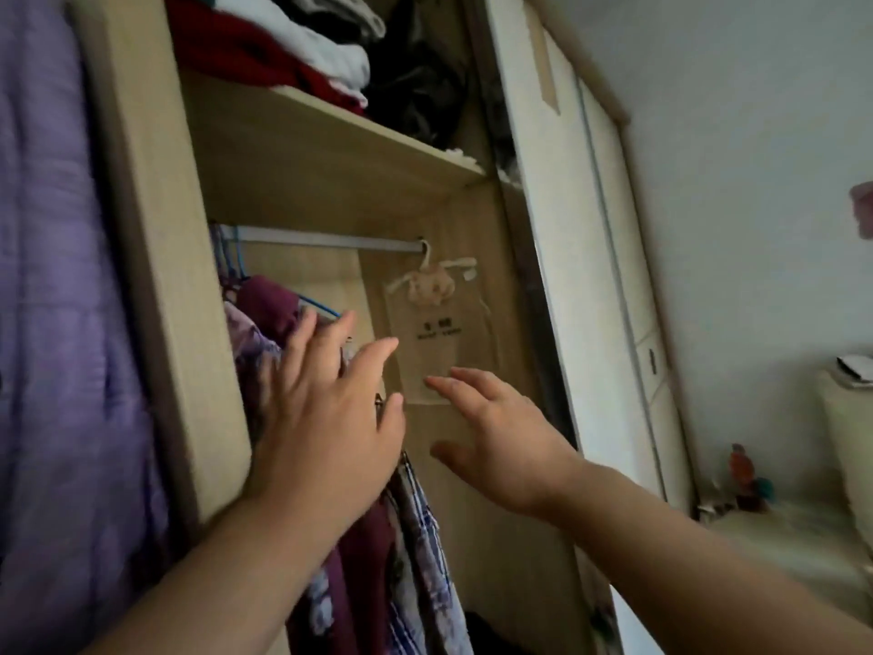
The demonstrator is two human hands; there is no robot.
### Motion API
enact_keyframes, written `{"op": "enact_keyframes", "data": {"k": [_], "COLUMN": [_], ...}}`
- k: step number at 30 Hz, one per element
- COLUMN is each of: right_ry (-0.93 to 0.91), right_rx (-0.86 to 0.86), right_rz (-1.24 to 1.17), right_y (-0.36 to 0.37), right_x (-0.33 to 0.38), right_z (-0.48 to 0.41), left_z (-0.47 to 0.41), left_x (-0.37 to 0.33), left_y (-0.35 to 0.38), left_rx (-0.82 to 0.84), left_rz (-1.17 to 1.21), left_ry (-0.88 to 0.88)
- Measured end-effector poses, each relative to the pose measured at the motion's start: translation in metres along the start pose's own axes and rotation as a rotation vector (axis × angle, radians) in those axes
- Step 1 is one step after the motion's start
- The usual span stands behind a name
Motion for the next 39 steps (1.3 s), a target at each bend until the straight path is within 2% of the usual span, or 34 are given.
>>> {"op": "enact_keyframes", "data": {"k": [3,6,9,14,24,32,35,39], "right_ry": [-0.084,-0.165,-0.207,-0.167,0.009,0.108,0.122,0.116], "right_rx": [-0.016,-0.019,-0.016,0.135,0.285,0.042,0.021,-0.008], "right_rz": [-0.106,-0.244,-0.387,-0.599,-0.686,-0.53,-0.562,-0.472], "right_y": [0.008,0.012,0.014,0.031,0.072,0.046,0.037,0.028], "right_x": [-0.003,0.001,0.012,0.038,0.048,0.014,-0.004,-0.043], "right_z": [-0.052,-0.1,-0.146,-0.218,-0.273,-0.293,-0.291,-0.272], "left_z": [-0.029,-0.057,-0.078,-0.083,-0.083,-0.082,-0.083,-0.083], "left_x": [-0.003,-0.005,0.005,0.013,0.008,0.009,0.008,0.007], "left_y": [-0.025,-0.051,-0.076,-0.071,-0.067,-0.069,-0.071,-0.069], "left_rx": [-0.096,-0.163,-0.162,-0.109,-0.106,-0.14,-0.157,-0.135], "left_rz": [-0.178,-0.457,-0.611,-0.836,-0.911,-0.908,-0.881,-0.884], "left_ry": [0.055,0.107,-0.002,-0.103,-0.141,-0.142,-0.145,-0.138]}}
Point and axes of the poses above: each hand's wrist, its own z-axis away from the middle knuckle, its own y-axis out of the palm, x = y × z, the point moved 9 cm from there along -z, towards the middle knuckle, and after that the axes turned 10 degrees about z, right-handed, at the moved point
